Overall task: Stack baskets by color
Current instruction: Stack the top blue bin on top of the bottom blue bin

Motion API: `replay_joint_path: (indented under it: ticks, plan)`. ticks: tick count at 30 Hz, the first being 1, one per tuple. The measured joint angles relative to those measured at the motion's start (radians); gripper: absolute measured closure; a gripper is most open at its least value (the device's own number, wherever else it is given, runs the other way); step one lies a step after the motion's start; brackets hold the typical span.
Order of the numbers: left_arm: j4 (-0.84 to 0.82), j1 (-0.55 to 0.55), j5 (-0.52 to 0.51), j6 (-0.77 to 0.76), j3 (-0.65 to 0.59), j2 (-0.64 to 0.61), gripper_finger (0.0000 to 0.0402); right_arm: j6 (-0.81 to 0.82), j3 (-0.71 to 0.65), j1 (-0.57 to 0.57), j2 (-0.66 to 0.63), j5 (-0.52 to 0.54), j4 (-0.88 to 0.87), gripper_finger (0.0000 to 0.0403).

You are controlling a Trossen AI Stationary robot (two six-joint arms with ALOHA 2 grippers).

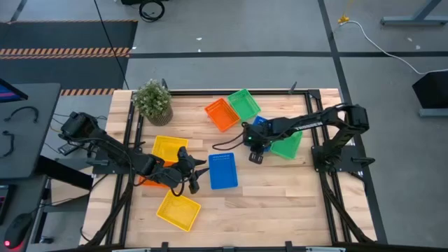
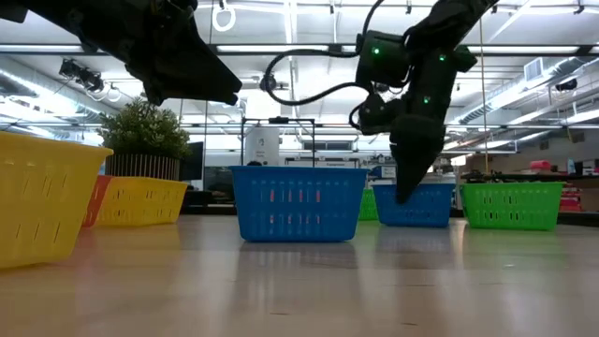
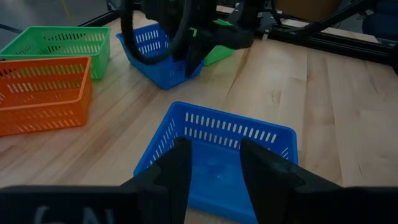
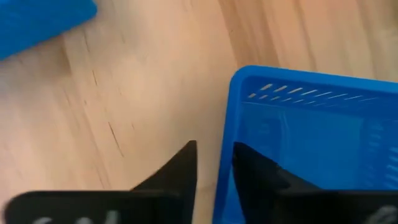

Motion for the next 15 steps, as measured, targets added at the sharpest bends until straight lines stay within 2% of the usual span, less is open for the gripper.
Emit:
replay_joint_path:
  ticks: [4,10,15]
  plan:
    - [0.0,0.0,0.0,-0.001,0.0,0.0,0.026,-0.037,0.0,0.05,-0.006,-0.063,-0.009,0.0386]
    - [-0.001,0.0,0.0,-0.001,0.0,0.0,0.026,-0.001,0.04,0.245,-0.005,-0.082,-0.033,0.0395]
    - [-0.001,0.0,0.0,-0.002,0.0,0.0,0.026,0.095,0.077,0.389,-0.002,-0.031,-0.031,0.0395]
